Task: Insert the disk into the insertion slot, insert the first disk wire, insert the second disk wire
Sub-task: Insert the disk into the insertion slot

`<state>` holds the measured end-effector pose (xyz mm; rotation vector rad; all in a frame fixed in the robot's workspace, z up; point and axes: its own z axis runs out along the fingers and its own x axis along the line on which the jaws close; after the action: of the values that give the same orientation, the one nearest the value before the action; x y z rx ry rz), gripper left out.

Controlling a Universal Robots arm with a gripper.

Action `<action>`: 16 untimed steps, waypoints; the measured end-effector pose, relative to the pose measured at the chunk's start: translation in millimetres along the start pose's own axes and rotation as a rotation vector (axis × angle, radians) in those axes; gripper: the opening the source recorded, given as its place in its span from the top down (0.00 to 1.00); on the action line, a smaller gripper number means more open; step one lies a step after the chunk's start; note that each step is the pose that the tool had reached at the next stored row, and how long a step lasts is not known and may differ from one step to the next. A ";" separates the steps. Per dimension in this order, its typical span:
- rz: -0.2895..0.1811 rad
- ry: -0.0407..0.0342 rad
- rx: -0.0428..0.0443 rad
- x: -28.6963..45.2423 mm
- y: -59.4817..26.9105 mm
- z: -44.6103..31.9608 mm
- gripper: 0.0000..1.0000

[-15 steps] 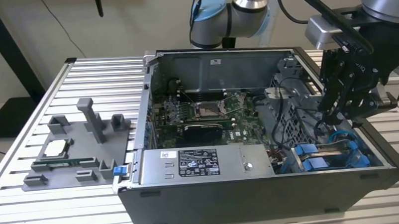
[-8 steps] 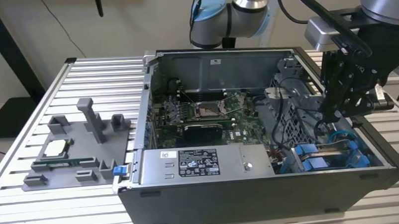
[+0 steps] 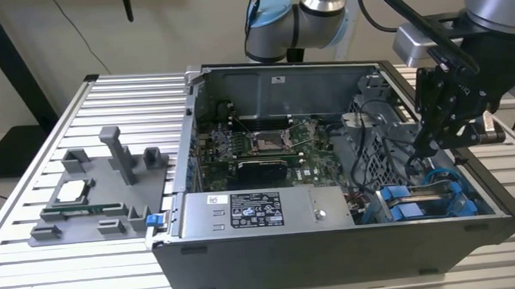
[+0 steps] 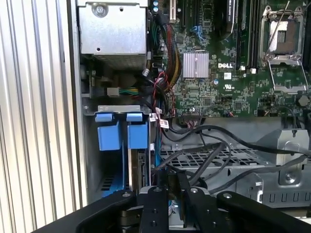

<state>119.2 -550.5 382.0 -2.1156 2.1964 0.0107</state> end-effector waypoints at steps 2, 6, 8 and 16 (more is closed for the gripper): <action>0.000 0.0060 -0.0016 0.6 -0.4 0.7 1.00; -0.001 0.0254 -0.0042 3.1 -1.4 1.7 1.00; -0.002 0.0342 -0.0041 4.4 -1.7 2.5 1.00; -0.002 0.0387 -0.0039 5.3 -2.1 4.0 1.00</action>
<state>121.4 -555.6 377.7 -2.1380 2.2172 -0.0264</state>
